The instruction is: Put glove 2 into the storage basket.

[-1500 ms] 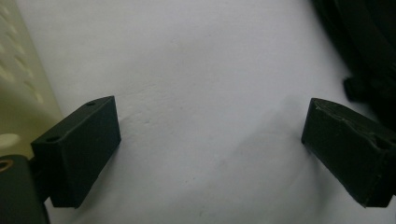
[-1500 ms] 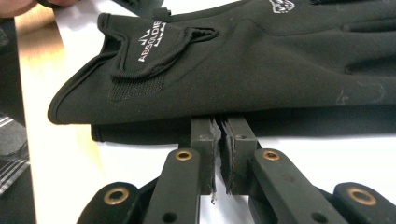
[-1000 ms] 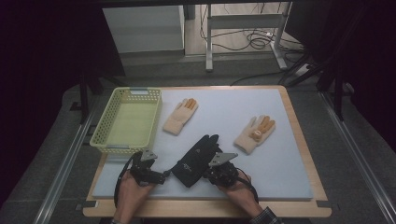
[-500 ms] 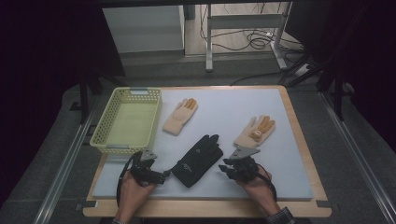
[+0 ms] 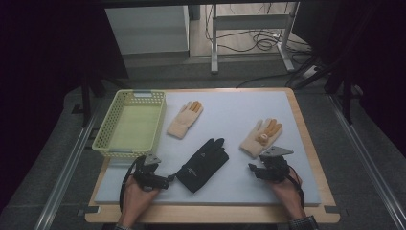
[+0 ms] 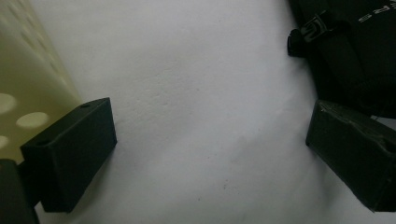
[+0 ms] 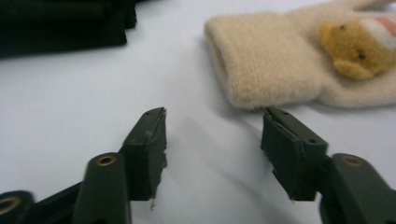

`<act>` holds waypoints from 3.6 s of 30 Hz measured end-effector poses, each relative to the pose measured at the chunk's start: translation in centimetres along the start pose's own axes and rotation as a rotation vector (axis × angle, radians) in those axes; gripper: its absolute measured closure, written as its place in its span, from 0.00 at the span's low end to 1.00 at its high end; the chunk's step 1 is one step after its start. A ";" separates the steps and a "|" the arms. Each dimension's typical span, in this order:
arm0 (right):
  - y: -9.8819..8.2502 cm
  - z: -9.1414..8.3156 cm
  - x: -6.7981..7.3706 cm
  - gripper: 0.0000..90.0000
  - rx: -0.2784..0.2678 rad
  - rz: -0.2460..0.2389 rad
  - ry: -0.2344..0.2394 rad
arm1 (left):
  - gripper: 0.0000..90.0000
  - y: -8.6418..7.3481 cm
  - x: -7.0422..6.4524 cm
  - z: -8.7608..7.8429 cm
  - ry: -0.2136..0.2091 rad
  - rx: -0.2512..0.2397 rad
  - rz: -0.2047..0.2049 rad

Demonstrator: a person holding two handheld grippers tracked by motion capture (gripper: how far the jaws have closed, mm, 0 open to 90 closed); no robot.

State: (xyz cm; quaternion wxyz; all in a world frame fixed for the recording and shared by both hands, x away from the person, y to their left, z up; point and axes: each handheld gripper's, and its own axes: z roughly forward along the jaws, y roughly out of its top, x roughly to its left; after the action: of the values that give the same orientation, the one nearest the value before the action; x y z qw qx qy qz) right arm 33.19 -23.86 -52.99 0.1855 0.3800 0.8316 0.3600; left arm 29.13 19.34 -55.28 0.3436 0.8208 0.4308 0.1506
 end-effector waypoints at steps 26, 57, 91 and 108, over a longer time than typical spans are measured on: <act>-0.1 0.2 0.1 0.28 0.003 0.001 -0.030 | 0.08 1.1 0.3 -3.3 -0.109 -0.038 -0.035; -0.2 0.2 0.1 0.27 0.004 0.002 -0.030 | 0.00 9.4 -8.0 5.3 -0.102 0.144 0.216; -0.2 0.2 0.1 0.27 0.005 0.001 -0.030 | 0.72 11.4 -6.3 2.8 -0.141 0.090 0.182; -0.2 0.2 0.1 0.26 0.003 -0.002 -0.031 | 0.70 16.0 -1.3 -1.6 0.000 0.043 0.117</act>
State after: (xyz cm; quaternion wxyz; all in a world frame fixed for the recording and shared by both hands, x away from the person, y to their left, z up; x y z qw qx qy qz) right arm 33.15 -23.77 -53.24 0.1982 0.3850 0.8296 0.3524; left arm 37.13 12.67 -42.95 0.3166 0.8517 0.3852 0.1613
